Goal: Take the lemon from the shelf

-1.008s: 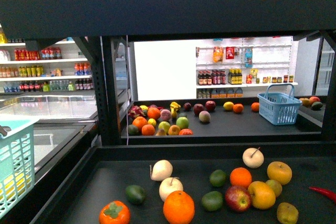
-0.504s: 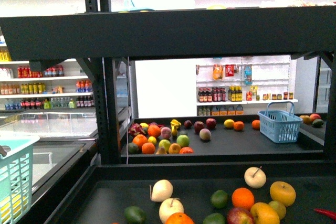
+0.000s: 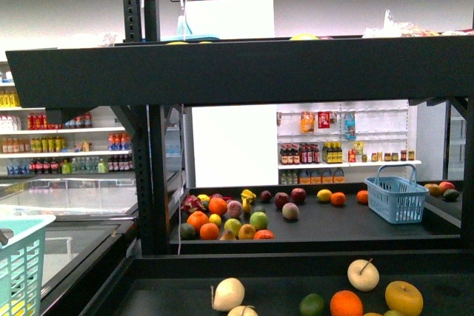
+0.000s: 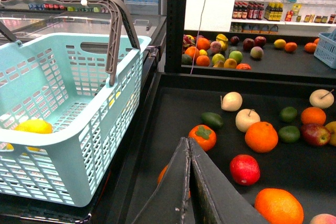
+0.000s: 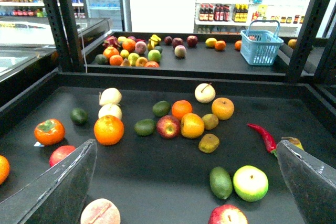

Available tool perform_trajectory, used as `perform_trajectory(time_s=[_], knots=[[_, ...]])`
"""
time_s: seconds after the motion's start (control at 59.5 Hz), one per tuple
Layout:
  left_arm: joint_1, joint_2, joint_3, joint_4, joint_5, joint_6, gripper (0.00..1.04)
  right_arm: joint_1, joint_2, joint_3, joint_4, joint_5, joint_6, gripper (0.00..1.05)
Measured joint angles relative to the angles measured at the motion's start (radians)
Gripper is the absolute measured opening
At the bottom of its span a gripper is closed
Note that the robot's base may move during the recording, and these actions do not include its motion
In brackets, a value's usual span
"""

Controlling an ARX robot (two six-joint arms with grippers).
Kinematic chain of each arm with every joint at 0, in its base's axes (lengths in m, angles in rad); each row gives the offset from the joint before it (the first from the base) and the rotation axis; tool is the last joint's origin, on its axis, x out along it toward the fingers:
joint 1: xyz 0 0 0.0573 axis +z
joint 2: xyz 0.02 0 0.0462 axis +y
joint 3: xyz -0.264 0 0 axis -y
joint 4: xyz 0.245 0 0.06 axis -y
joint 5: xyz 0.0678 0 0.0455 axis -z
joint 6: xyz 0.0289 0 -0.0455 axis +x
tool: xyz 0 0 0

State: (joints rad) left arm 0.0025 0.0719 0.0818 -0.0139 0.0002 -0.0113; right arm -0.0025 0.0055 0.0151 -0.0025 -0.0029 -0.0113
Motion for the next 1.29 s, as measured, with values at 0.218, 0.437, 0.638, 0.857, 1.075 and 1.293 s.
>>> perform_trajectory(time_s=[0.218,0.437,0.638,0.857,1.075,1.293], knots=[[0.0,-0.021,-0.024,0.002,0.0,0.0,0.03,0.0,0.0,0.0,0.0,0.0,0.0,1.02],[0.0,-0.066,-0.068,0.008,0.0,0.0,0.03,0.0,0.0,0.0,0.0,0.0,0.0,1.02],[0.0,-0.067,-0.068,0.008,0.0,0.0,0.11,0.0,0.0,0.0,0.0,0.0,0.0,1.02],[0.0,-0.067,-0.068,0.008,0.0,0.0,0.59,0.0,0.0,0.0,0.0,0.0,0.0,1.02],[0.0,-0.067,-0.068,0.008,0.0,0.002,0.99,0.0,0.0,0.0,0.0,0.0,0.0,1.02],[0.0,-0.067,-0.068,0.008,0.0,0.002,0.97,0.0,0.0,0.0,0.0,0.0,0.0,1.02]])
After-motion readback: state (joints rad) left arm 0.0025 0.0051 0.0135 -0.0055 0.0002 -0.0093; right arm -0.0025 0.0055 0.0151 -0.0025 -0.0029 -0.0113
